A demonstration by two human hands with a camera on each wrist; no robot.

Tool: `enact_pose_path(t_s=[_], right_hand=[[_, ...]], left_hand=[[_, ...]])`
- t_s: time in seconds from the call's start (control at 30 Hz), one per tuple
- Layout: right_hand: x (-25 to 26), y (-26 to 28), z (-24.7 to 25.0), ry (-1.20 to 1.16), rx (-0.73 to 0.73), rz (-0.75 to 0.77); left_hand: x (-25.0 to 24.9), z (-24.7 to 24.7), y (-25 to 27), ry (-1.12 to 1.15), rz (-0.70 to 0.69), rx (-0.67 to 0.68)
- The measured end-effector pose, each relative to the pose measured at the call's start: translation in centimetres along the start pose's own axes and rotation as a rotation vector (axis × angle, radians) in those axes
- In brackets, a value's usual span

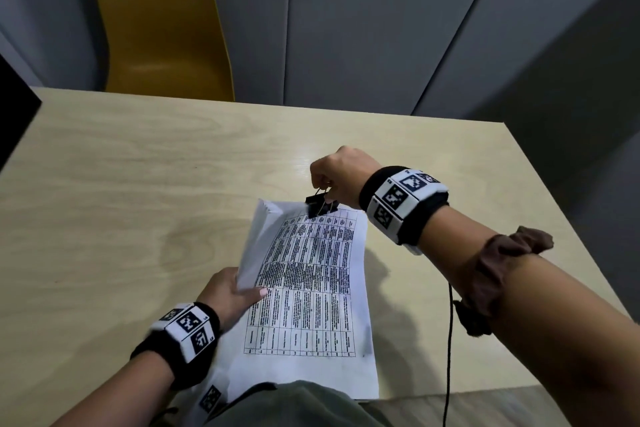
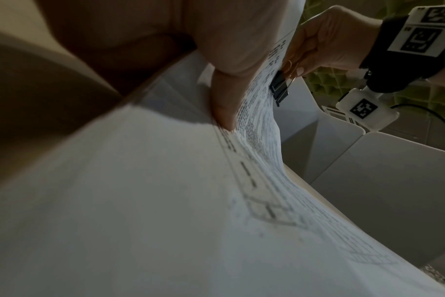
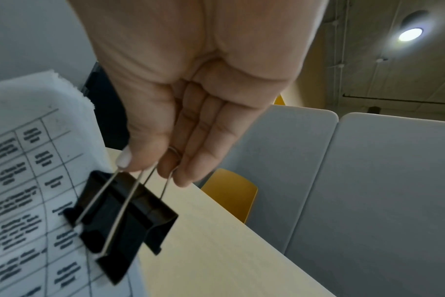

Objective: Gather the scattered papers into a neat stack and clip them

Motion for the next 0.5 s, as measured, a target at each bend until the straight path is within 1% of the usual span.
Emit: enact_pose_path(t_s=[0.1,0.27,0.37,0.5], right_hand=[[0.4,-0.3,0.3,-0.130,0.017,-0.001],[-0.5,-0.1,-0.2,-0.398,0.056,-0.085],[-0.9,0.5,-1.3,-0.461,0.109,-0.117],[-1.1,1.2,-2.7,-0.440,0.200,-0.106]], left_hand=[[-0.5,0.1,0.5,-0.004,0.002,-0.009],[-0.6,0.2,0.8,0.018,0.014,0.006],[-0.4,0.2,0.9,0.041,0.038,0.019],[-0.3,0.2,0.9,0.030,0.026,0.031]])
Point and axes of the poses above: each hand's wrist, its own y-axis away from the middle knuckle, its own z-axis out of the back of the hand, x = y × z, the point moved 8 cm from there along -y, towards the middle knuckle, and after that the axes turned 11 degrees about -x, right-handed, at the moved point
